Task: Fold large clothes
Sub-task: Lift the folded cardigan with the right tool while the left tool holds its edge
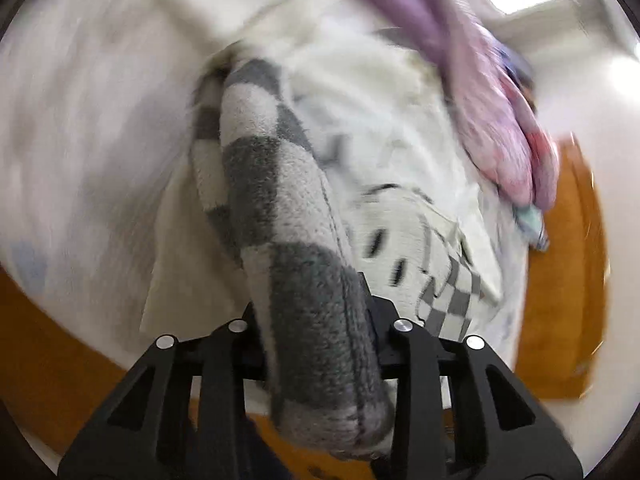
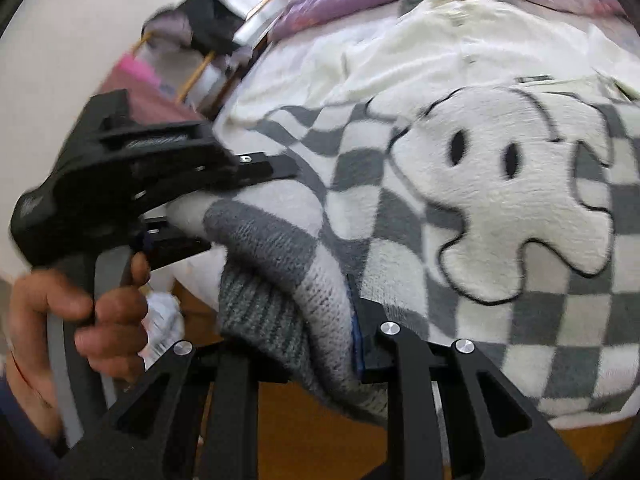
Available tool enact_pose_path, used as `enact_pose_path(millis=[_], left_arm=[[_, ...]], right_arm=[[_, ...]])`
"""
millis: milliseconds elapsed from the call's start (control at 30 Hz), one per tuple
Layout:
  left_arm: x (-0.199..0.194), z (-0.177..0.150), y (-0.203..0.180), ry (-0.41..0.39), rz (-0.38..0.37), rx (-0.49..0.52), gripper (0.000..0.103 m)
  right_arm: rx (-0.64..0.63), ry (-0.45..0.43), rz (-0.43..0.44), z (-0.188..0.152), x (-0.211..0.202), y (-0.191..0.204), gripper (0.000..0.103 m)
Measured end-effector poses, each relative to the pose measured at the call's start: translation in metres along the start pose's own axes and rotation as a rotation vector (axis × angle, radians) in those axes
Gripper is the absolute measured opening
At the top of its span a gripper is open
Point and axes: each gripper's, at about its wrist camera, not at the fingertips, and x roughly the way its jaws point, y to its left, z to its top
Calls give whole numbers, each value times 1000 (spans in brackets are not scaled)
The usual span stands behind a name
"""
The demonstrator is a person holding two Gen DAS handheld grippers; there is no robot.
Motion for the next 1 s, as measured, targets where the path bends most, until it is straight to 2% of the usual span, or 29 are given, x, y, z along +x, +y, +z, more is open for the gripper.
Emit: enact_pose_path(millis=[133,200,300,400,533,633,733,800,867,933,1000], left_arm=[[-9,-13,-90,-51,-37,189,30],[0,-23,-128,-42,-63,248,30],[28,-54,-197,-6,-90,377,30],[67,-86,-247,69,-106,451,30],[124,-131,-290,179,-76,562,30],[178,-170,-312,280,3,674,30],[228,-191,-315,375,62,699,31],[246,-196,-323,387,100,732,33],[243,-195,-330,369,111,739,41],[224,-187,-330,345,34,691,76],[195,-173,-325,303,-53,611,80]], right_arm=[[139,-114,48,1,-65,-40,19],[212,-163,50,-4,-97,-63,19],[329,-230,47,-18,-140,-105,19],[440,-264,28,-32,-159,-145,19],[646,-282,27,-57,-164,-196,19],[811,-260,27,-94,-156,-234,19],[939,-226,33,-121,-153,-265,20],[975,-213,45,-124,-147,-277,22],[959,-197,64,-118,-145,-276,25],[942,-159,72,-112,-144,-277,28],[960,-152,94,-118,-148,-284,30]])
